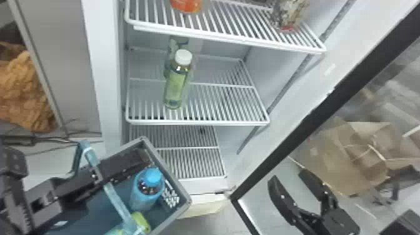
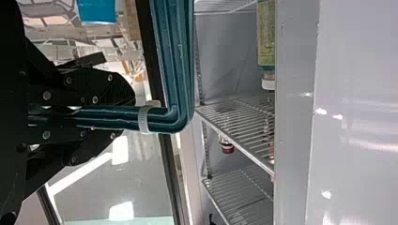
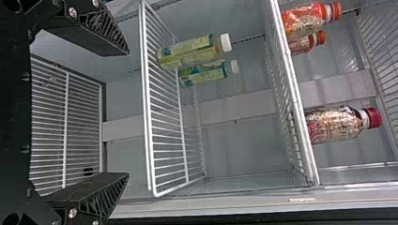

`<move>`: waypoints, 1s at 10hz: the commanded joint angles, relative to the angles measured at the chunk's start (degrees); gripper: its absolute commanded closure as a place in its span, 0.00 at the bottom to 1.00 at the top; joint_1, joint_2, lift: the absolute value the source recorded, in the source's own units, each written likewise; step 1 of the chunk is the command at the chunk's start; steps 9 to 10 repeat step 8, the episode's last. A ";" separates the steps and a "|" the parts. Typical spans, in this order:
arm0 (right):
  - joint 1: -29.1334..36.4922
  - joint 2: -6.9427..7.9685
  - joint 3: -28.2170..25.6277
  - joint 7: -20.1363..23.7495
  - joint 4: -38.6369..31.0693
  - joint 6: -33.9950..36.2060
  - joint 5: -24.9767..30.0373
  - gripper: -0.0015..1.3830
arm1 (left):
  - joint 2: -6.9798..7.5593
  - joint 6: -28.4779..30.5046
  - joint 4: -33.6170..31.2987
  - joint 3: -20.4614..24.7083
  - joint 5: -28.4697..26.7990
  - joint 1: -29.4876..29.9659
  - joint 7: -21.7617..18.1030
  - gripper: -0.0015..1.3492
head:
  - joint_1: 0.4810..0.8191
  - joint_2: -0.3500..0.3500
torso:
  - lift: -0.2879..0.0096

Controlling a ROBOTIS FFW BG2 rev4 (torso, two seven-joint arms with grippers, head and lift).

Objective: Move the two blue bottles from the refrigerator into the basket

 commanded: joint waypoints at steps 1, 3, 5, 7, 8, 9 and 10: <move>-0.01 0.00 -0.08 0.00 0.14 -0.01 -0.04 0.10 | 0.00 0.00 0.00 0.00 0.02 0.07 0.02 0.88 | 0.63 0.00 | 0.24; -0.15 0.00 0.04 0.00 0.56 -0.01 -0.38 0.10 | 0.00 0.00 0.00 -0.12 0.02 0.07 0.02 0.88 | 0.63 0.00 | 0.24; -0.30 -0.09 0.04 0.00 0.70 -0.01 -0.49 0.10 | 0.00 0.00 0.00 -0.12 0.02 0.35 -0.07 0.88 | 0.63 0.00 | 0.24; -0.30 -0.09 0.04 0.00 0.98 -0.01 -0.61 0.10 | 0.00 0.00 0.00 -0.12 0.02 0.35 0.02 0.88 | 0.63 0.00 | 0.24; -0.30 -0.09 0.04 0.00 0.98 -0.01 -0.61 0.10 | 0.00 0.00 0.00 -0.12 0.02 0.49 0.02 0.88 | 0.63 0.00 | 0.24; -0.30 -0.09 0.04 0.00 0.98 -0.01 -0.61 0.10 | 0.00 0.00 0.00 -0.12 0.02 0.49 0.02 0.88 | 0.63 0.00 | 0.24; -0.30 -0.09 0.04 0.00 0.98 -0.01 -0.61 0.10 | 0.00 0.00 0.00 -0.12 0.02 0.49 0.02 0.88 | 0.63 0.00 | 0.24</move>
